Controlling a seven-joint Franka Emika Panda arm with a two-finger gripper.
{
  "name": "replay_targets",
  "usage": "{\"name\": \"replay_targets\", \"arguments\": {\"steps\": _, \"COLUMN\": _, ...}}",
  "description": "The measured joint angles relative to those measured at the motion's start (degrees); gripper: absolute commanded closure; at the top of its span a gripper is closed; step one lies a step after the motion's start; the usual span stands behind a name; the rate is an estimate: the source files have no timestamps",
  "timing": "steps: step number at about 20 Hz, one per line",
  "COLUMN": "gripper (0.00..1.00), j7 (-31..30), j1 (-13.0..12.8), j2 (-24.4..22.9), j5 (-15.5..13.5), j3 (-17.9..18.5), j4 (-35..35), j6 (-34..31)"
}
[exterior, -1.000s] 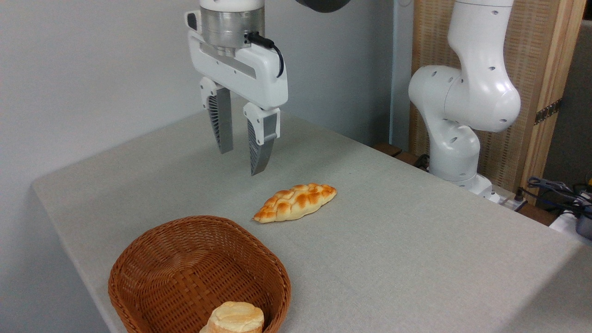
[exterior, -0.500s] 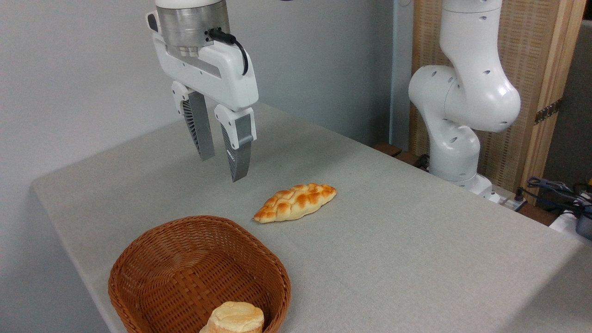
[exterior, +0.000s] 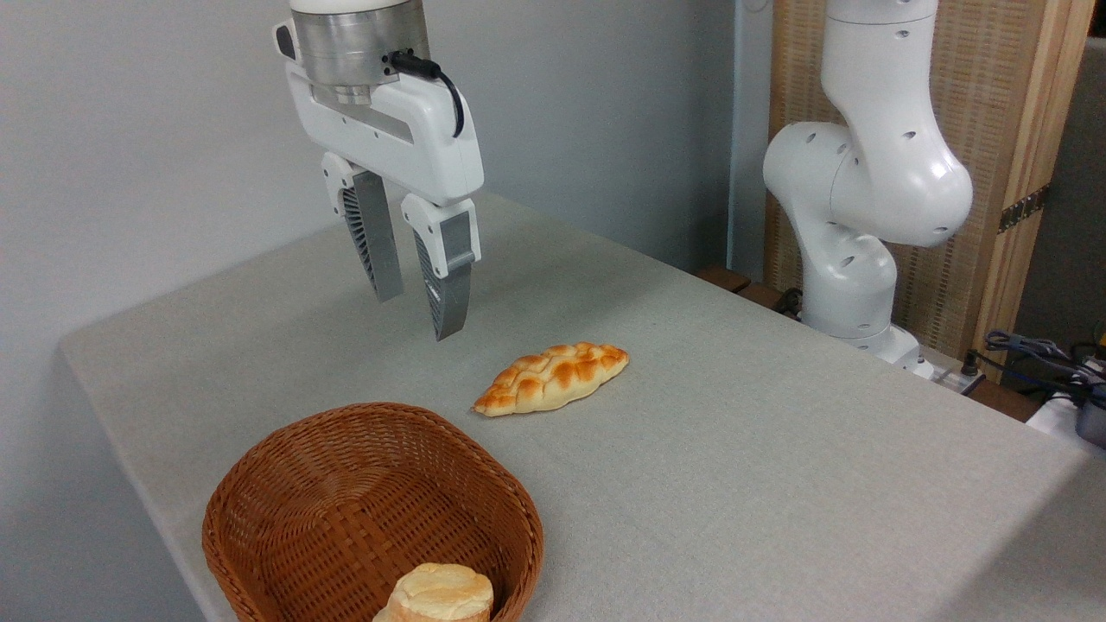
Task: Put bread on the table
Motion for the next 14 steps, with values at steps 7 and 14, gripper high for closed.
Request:
{"name": "replay_targets", "arguments": {"steps": 7, "gripper": 0.0, "j7": 0.0, "j1": 0.0, "j2": 0.0, "j5": 1.46, "j3": 0.0, "j4": 0.01, "j6": -0.76}}
{"name": "replay_targets", "arguments": {"steps": 14, "gripper": 0.0, "j7": 0.01, "j1": -0.19, "j2": -0.19, "j5": 1.85, "j3": 0.37, "j4": 0.16, "j6": -1.06}}
